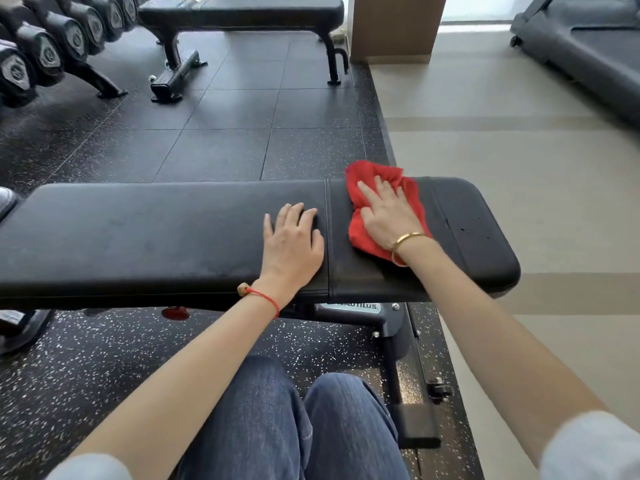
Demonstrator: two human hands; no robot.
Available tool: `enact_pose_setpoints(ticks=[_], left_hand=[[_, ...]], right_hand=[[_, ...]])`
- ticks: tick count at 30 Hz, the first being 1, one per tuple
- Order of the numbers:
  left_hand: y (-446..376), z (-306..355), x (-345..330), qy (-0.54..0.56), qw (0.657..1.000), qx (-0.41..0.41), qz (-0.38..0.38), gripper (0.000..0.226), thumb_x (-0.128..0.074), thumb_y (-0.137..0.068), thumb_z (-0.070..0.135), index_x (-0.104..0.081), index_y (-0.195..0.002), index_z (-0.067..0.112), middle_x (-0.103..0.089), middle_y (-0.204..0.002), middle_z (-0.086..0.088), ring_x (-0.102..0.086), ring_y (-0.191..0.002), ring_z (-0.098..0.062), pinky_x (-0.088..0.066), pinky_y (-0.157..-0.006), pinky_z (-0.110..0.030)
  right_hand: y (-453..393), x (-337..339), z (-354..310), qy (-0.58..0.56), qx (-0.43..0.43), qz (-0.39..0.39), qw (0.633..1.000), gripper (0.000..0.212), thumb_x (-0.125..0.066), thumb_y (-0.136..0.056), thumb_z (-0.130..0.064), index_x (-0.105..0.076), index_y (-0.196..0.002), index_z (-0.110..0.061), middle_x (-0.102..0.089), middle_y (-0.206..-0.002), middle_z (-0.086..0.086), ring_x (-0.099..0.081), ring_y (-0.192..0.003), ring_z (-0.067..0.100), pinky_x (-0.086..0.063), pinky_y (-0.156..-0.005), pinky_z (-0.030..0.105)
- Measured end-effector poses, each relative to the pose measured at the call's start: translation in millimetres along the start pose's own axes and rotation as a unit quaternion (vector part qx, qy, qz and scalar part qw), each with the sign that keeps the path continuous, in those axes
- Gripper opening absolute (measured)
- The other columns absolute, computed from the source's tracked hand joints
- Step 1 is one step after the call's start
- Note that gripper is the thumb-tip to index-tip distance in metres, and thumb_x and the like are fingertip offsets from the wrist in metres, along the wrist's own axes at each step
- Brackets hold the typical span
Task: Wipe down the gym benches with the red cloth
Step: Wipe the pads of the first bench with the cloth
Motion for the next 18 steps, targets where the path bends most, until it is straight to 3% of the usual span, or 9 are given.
enact_pose_setpoints(ticks=[6,8,13,15,18], left_hand=[[2.8,-0.4,-3.6,-0.007,1.000,-0.003,0.010,0.048,-0.043,-0.096,0.026,-0.044,-0.144,0.020,-0.039,-0.154,-0.003,-0.026,-0.146,-0.021,-0.014,-0.122,-0.050],[3.3,0.0,-3.5,-0.003,1.000,-0.004,0.007,0.048,-0.042,-0.097,0.026,-0.043,-0.145,0.019,-0.038,-0.155,-0.004,-0.025,-0.147,-0.021,-0.013,-0.122,-0.051],[5.4,3.6,-3.8,-0.013,1.000,-0.007,0.000,0.049,-0.040,-0.098,0.026,-0.041,-0.146,0.017,-0.037,-0.156,-0.006,-0.024,-0.148,-0.023,-0.013,-0.122,-0.053],[5.4,4.2,-3.7,-0.013,1.000,-0.002,0.003,0.049,-0.040,-0.097,0.025,-0.042,-0.145,0.017,-0.038,-0.155,-0.006,-0.025,-0.147,-0.023,-0.014,-0.122,-0.054],[5.7,4.2,-4.1,-0.015,1.000,0.000,0.006,0.049,-0.041,-0.097,0.025,-0.043,-0.145,0.017,-0.038,-0.155,-0.006,-0.025,-0.147,-0.023,-0.014,-0.121,-0.053]], right_hand=[[74.5,-0.2,6.0,-0.020,0.117,0.022,0.993,0.057,-0.037,-0.097,-0.024,-0.023,-0.152,-0.026,-0.013,-0.161,0.008,-0.009,-0.150,0.020,0.001,-0.122,0.036],[77.2,5.7,29.9,-0.007,0.088,0.030,0.996,0.057,-0.038,-0.097,-0.023,-0.023,-0.152,-0.027,-0.013,-0.161,0.008,-0.011,-0.149,0.021,0.000,-0.122,0.038],[23.0,23.1,72.0,0.005,-0.080,0.015,0.997,0.056,-0.031,-0.098,-0.025,-0.018,-0.153,-0.024,-0.006,-0.162,0.012,-0.006,-0.150,0.025,0.004,-0.122,0.040],[9.5,19.4,57.4,0.011,-0.076,0.013,0.997,0.057,-0.030,-0.098,-0.025,-0.017,-0.154,-0.023,-0.005,-0.162,0.014,-0.006,-0.150,0.026,0.003,-0.122,0.040],[21.1,5.9,16.1,0.008,0.012,0.003,1.000,0.057,-0.033,-0.098,-0.024,-0.019,-0.153,-0.022,-0.007,-0.161,0.014,-0.008,-0.149,0.026,0.001,-0.121,0.039]])
Point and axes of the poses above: each hand's wrist, its own y-axis away from the middle knuckle, its own x-axis out of the back of the hand, z = x × y, the point moved 4 cm from there along -y, towards the middle knuckle
